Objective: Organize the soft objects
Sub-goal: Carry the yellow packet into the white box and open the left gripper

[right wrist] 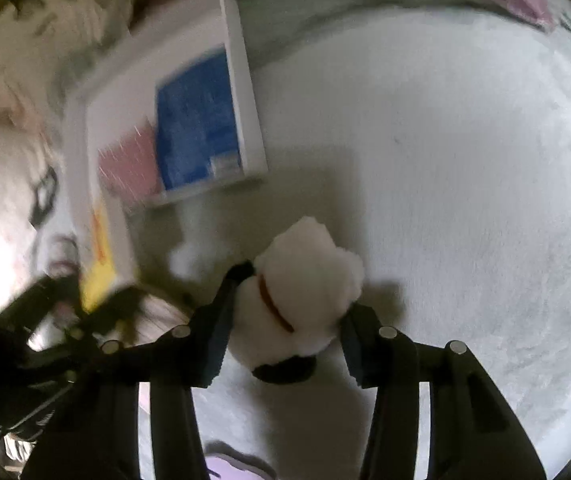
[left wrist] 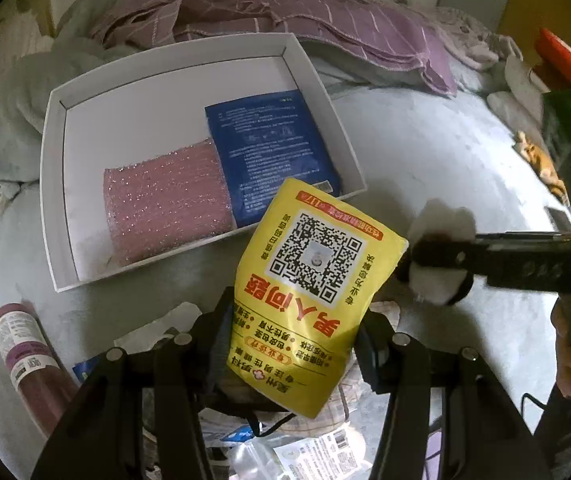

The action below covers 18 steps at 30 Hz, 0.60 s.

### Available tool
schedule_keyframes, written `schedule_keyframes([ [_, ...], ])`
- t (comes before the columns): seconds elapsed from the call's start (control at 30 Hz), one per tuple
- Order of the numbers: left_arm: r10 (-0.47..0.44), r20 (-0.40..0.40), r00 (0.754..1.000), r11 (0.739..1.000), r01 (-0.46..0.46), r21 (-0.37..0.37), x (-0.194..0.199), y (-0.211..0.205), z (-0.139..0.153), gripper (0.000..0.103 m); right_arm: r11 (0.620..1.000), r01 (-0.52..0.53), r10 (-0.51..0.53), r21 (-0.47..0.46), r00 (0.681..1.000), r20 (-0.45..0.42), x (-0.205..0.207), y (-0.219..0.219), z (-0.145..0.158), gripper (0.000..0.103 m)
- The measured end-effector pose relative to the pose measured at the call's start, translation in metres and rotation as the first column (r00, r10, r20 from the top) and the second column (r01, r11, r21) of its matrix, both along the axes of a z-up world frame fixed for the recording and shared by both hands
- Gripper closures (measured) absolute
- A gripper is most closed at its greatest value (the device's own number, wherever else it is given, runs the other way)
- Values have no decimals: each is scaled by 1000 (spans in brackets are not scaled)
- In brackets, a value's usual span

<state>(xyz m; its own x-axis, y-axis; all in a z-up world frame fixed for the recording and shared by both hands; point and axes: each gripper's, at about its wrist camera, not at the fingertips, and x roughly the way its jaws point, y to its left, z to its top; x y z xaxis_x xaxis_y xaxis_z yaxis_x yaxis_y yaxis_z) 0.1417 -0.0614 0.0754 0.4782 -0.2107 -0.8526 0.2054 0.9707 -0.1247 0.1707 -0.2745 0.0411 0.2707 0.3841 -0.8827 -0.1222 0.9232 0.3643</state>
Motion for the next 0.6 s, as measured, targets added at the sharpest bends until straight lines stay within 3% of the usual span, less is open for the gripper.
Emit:
schedule_keyframes([
  [0.13, 30, 33, 999, 999, -30, -26, -2, 9, 8, 51, 997, -4, -3, 75, 996, 89, -5, 4, 24, 53],
  [0.27, 53, 98, 994, 994, -44, -100, -8, 27, 26, 51, 983, -54, 25, 178, 986, 162, -6, 29, 51, 53],
  [0.37, 115, 142, 983, 984, -93, -151, -12, 52, 37, 51, 985, -50, 16, 165, 979, 203, -9, 56, 62, 53],
  [0.6, 323, 170, 931, 936, -287, -204, -11, 112, 38, 51, 982, 0, -41, 191, 977, 209, 33, 97, 75, 53],
])
